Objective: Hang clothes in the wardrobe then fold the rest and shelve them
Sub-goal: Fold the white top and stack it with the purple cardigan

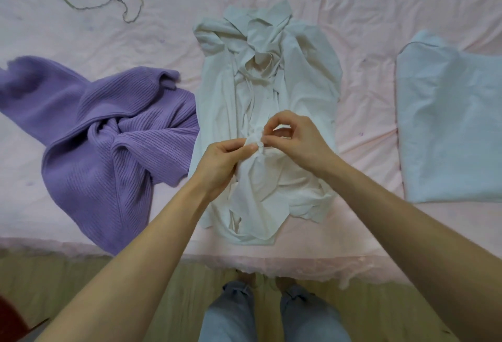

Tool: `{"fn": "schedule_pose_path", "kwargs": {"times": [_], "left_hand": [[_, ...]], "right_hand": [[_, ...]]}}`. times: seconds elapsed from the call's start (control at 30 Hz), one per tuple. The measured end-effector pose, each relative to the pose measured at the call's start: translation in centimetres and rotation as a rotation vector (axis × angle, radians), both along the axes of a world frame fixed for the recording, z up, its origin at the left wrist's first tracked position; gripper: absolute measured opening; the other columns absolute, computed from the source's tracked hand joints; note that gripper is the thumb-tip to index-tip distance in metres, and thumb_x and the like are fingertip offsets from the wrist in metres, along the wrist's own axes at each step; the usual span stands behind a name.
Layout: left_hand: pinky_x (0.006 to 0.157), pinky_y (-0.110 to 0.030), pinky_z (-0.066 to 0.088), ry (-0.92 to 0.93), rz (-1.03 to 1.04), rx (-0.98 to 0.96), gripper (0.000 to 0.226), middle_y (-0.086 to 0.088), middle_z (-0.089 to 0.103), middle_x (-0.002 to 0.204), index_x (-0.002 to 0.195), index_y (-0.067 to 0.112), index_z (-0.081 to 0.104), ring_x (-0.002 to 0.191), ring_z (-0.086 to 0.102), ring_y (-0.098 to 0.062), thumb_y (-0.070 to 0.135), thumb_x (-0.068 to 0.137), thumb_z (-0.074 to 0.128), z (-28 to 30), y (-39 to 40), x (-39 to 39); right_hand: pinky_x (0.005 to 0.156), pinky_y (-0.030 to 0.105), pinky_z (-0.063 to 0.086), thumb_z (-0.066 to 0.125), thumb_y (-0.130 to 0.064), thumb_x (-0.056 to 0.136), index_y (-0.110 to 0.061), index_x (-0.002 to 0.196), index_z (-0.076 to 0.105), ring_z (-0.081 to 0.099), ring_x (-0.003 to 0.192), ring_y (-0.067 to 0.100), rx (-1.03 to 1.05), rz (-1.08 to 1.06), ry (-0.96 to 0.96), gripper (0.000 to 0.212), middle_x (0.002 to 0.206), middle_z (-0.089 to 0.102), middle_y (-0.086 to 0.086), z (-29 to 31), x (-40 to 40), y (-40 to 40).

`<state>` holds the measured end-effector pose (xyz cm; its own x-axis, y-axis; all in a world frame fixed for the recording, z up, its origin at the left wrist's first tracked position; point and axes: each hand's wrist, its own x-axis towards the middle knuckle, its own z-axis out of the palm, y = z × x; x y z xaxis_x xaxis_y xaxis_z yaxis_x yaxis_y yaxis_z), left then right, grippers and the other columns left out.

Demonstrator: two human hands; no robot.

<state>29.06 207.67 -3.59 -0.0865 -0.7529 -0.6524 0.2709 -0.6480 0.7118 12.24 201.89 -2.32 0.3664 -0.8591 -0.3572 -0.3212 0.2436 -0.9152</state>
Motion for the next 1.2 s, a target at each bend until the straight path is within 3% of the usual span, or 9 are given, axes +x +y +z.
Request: {"fn": "schedule_pose_path", "kwargs": {"times": [0.17,0.3,0.43,0.6,0.67,0.8,0.93,1.07,1.2], "left_hand": [[0.101,-0.054,0.045,-0.094,0.037,-0.051,0.032,-0.017,0.073,0.099,0.094,0.009,0.077,0.1,0.068,-0.034,0.03,0.07,0.082,0.2,0.2,-1.3],[0.1,-0.051,0.047,-0.108,0.022,-0.031,0.026,-0.015,0.073,0.102,0.102,0.006,0.074,0.101,0.068,-0.03,0.023,0.082,0.073,0.3,0.5,-1.4],[0.093,-0.036,0.051,0.02,0.131,-0.016,0.025,-0.016,0.071,0.108,0.111,0.002,0.07,0.105,0.067,-0.026,0.014,0.09,0.063,0.4,0.5,-2.3],[0.085,-0.03,0.055,0.227,0.303,0.073,0.026,-0.017,0.07,0.107,0.114,-0.004,0.065,0.1,0.067,-0.025,0.01,0.095,0.055,0.8,-0.1,-4.1],[0.079,-0.026,0.057,0.234,0.275,0.126,0.025,-0.016,0.071,0.099,0.107,-0.005,0.067,0.093,0.068,-0.023,0.014,0.093,0.058,1.0,-0.7,-3.3],[0.077,-0.028,0.055,0.014,0.055,0.167,0.024,-0.015,0.073,0.094,0.095,-0.001,0.073,0.085,0.07,-0.021,0.02,0.082,0.073,0.9,-1.6,-1.7],[0.069,-0.027,0.055,-0.085,0.087,0.206,0.014,-0.012,0.072,0.082,0.089,0.0,0.073,0.073,0.068,-0.018,0.012,0.081,0.073,0.9,-2.3,-1.7],[0.067,-0.024,0.053,-0.132,0.038,0.199,0.015,-0.009,0.071,0.08,0.093,-0.001,0.072,0.07,0.068,-0.014,0.012,0.085,0.07,0.7,-2.2,-1.9],[0.062,-0.019,0.054,-0.057,0.239,0.177,0.01,0.0,0.072,0.069,0.083,0.007,0.069,0.064,0.066,-0.008,0.011,0.09,0.064,0.4,-3.5,-1.3]], "right_hand": [[0.067,0.013,0.048,0.079,-0.011,0.075,-0.009,0.079,0.068,0.07,0.077,0.009,0.053,-0.128,0.039,0.012,0.084,0.07,0.003,-0.1,-0.2,1.5],[0.073,0.016,0.051,0.076,-0.009,0.078,-0.008,0.082,0.069,0.07,0.08,0.008,0.057,-0.088,0.042,0.009,0.086,0.07,0.001,0.4,-0.7,1.5],[0.077,0.017,0.052,0.074,-0.002,0.078,-0.006,0.081,0.069,0.07,0.084,0.011,0.011,-0.223,-0.056,0.007,0.087,0.07,0.001,0.4,-0.3,1.8],[0.076,0.018,0.053,0.071,-0.006,0.082,-0.001,0.089,0.069,0.071,0.085,0.01,0.139,-0.505,-0.156,0.009,0.09,0.072,-0.002,0.0,1.0,2.6],[0.076,0.018,0.052,0.072,-0.004,0.081,-0.001,0.087,0.068,0.07,0.085,0.013,0.058,-0.422,-0.11,0.008,0.09,0.071,0.001,-0.3,0.4,2.3],[0.078,0.024,0.054,0.075,-0.003,0.077,-0.005,0.079,0.065,0.066,0.082,0.016,-0.246,-0.09,0.048,0.01,0.085,0.065,0.005,-0.5,-0.7,1.7],[0.067,0.017,0.042,0.074,-0.012,0.079,-0.011,0.079,0.062,0.055,0.072,0.01,-0.479,0.092,0.229,0.012,0.082,0.058,-0.004,-0.5,-1.0,1.0],[0.066,0.02,0.046,0.069,-0.006,0.08,-0.009,0.079,0.06,0.055,0.068,0.011,-0.411,0.247,0.183,0.01,0.084,0.056,0.001,-0.5,-1.1,0.3],[0.076,0.023,0.049,0.066,-0.008,0.084,-0.014,0.093,0.063,0.062,0.085,0.014,-0.204,-0.045,0.188,0.011,0.099,0.063,0.0,-1.9,-3.1,1.1]]}}
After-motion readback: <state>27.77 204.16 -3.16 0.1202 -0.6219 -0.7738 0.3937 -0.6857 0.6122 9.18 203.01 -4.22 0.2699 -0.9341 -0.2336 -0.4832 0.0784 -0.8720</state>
